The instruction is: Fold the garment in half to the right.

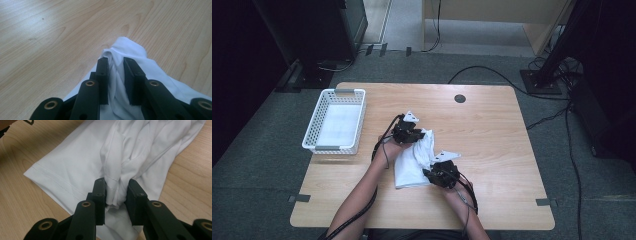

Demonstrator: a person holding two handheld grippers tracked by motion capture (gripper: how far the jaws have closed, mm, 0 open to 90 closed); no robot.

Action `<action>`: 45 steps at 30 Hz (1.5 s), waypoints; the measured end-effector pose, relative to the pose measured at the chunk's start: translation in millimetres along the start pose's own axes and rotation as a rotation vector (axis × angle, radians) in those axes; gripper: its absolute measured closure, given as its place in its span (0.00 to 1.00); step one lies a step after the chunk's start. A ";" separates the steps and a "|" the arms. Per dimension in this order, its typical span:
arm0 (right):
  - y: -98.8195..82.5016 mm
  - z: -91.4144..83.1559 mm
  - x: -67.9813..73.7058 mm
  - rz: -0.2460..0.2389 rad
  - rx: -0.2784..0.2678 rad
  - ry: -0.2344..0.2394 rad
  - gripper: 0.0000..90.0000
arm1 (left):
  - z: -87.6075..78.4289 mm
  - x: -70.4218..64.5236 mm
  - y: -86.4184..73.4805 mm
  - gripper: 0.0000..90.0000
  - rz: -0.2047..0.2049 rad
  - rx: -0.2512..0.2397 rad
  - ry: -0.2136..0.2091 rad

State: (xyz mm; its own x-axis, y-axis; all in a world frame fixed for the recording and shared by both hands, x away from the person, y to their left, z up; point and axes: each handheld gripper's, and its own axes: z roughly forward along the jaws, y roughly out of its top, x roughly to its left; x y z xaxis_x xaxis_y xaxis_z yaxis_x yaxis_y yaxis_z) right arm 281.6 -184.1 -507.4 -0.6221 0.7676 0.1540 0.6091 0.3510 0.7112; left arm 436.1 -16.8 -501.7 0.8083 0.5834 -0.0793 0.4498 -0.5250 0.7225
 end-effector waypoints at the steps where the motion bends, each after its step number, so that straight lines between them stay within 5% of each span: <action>1: -0.8 -0.3 -0.1 0.002 0.001 -0.001 0.80 | 0.2 -0.1 0.2 0.84 -0.001 -0.001 0.001; 10: -0.5 -6.3 0.3 -0.016 -0.018 -0.015 0.60 | -8.3 3.2 2.8 0.65 -0.030 -0.063 -0.010; 19: 4.1 -9.3 0.6 -0.021 -0.068 -0.039 0.36 | -19.6 7.5 2.1 0.45 -0.062 -0.073 0.006; 31: 11.5 -19.0 12.0 -0.069 -0.099 -0.036 0.31 | -36.4 8.9 -8.1 0.35 -0.078 -0.092 0.032; 45: 20.9 -0.9 5.5 -0.073 -0.083 -0.074 0.25 | -41.2 7.4 -25.0 0.32 -0.096 -0.063 0.036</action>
State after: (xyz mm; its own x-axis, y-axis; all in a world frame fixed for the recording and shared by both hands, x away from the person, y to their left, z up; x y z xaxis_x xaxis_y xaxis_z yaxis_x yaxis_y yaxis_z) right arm 290.5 -173.1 -491.2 -0.6234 0.7802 0.0506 0.5185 0.3642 0.7736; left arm 415.2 26.1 -492.1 0.7481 0.6515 -0.1260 0.4985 -0.4264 0.7547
